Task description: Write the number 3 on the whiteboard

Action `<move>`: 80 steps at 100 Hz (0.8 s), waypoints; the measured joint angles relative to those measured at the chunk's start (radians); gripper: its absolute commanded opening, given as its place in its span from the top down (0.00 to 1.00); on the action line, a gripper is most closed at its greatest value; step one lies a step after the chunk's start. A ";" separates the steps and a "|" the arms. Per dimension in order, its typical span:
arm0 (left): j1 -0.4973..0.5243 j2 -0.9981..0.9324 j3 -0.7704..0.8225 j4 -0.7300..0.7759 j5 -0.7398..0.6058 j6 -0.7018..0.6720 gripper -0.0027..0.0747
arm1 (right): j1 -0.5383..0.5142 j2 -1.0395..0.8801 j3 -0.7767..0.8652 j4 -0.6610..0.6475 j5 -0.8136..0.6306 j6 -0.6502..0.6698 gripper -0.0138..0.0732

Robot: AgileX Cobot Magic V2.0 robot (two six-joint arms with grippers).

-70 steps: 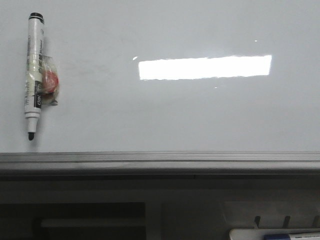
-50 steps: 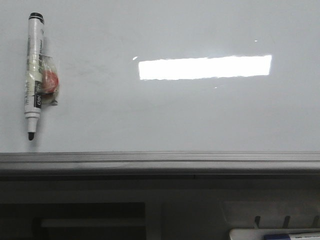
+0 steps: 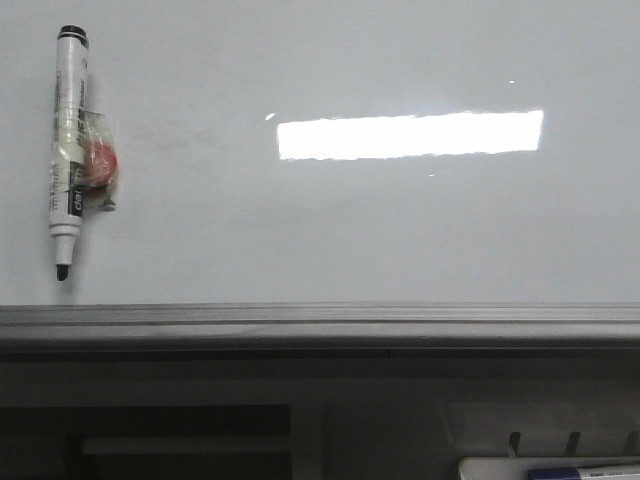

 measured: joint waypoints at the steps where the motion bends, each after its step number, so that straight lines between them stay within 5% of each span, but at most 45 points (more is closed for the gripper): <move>1: 0.000 0.000 0.000 0.000 0.000 0.000 0.99 | 0.000 0.000 0.000 0.000 0.000 0.000 0.90; 27: 0.000 0.000 0.000 -0.034 -0.028 0.000 0.99 | 0.000 0.000 0.000 -0.004 -0.051 0.000 0.90; 80: 0.000 0.000 0.000 -0.082 -0.156 0.000 0.99 | 0.000 0.000 0.000 -0.006 -0.613 0.000 0.90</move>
